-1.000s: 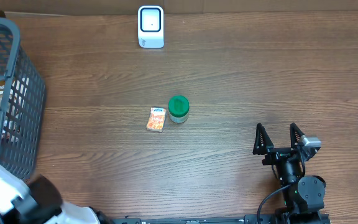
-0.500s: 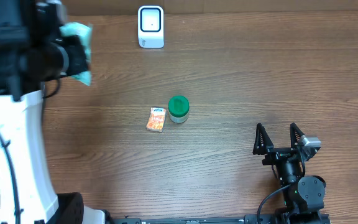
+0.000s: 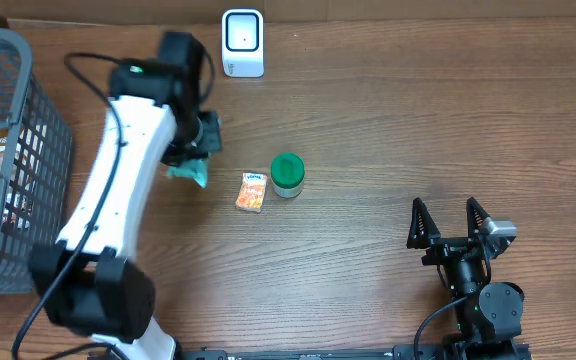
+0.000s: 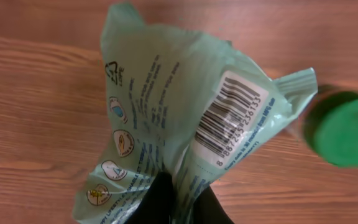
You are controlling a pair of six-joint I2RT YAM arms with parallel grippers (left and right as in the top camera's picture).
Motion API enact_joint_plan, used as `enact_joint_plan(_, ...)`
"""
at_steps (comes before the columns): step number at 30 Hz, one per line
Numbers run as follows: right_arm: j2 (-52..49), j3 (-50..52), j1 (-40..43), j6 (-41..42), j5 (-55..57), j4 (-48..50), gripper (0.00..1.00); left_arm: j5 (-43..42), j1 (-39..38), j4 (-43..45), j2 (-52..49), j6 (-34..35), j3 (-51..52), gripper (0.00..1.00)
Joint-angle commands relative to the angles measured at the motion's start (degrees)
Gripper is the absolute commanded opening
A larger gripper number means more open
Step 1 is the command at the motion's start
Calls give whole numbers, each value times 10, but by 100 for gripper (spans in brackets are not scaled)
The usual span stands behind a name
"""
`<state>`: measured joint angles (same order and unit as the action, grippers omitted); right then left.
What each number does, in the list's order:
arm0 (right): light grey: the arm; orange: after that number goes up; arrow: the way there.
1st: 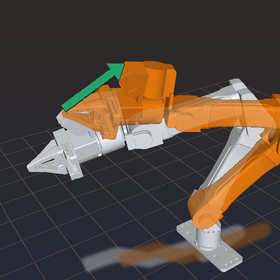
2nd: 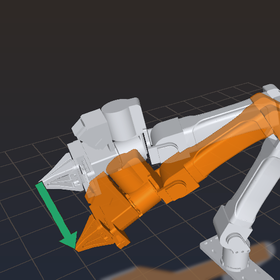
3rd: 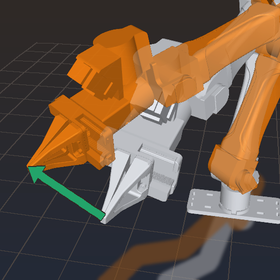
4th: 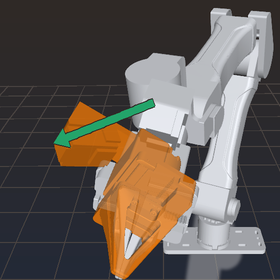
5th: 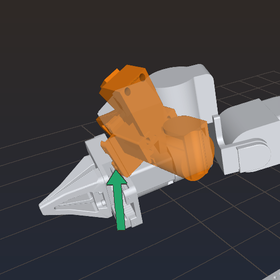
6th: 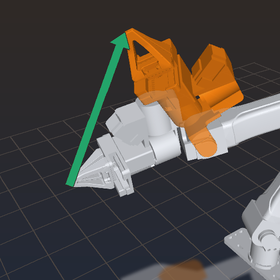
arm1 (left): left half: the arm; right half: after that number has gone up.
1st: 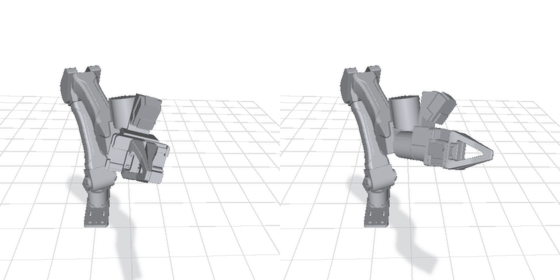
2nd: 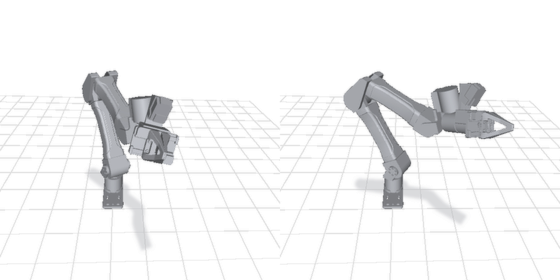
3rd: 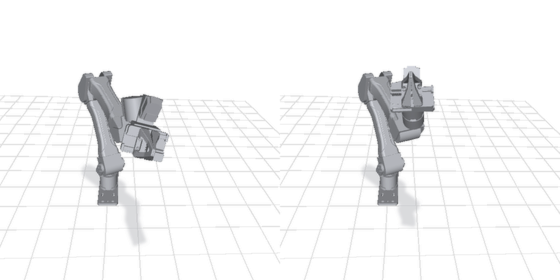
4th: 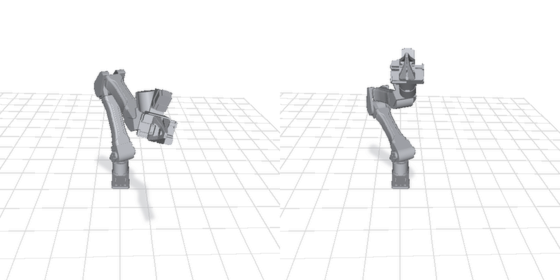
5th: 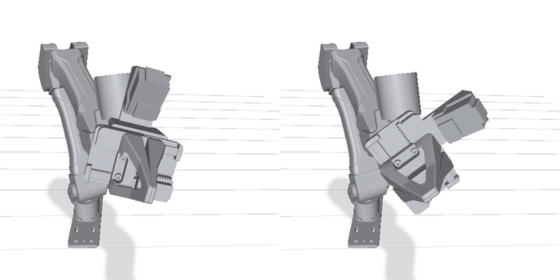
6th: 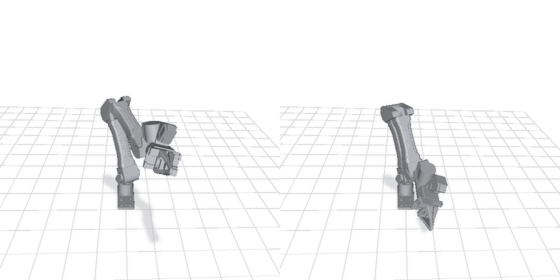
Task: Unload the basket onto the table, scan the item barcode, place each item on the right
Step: 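Carry the green wipes pouch to the scanner and set it beside the tissues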
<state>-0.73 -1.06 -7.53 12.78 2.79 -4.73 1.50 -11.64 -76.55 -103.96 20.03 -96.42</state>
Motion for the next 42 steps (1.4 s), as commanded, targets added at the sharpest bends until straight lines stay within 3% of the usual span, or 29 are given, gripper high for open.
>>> enact_joint_plan(1,6,6,2,-9,-4,2,100,14,-16,32,-27,19,54,4)
enact_joint_plan(10,6,6,2,-9,-4,2,100,7,-35,111,-77,53,123,4)
enact_joint_plan(22,6,6,2,-9,-4,2,100,-14,-42,132,-102,60,128,4)
enact_joint_plan(23,6,6,2,-9,-4,2,100,-14,-42,132,-102,60,128,6)
enact_joint_plan(26,6,6,2,-9,-4,2,100,-19,-42,134,-102,59,128,36)
enact_joint_plan(29,6,6,2,-9,-4,2,100,-19,-41,135,-101,59,124,42)
enact_joint_plan(35,6,6,2,-9,-4,2,100,-25,-32,103,-88,57,62,38)
enact_joint_plan(42,6,6,2,-9,-4,2,100,-23,-22,34,-42,27,-93,36)
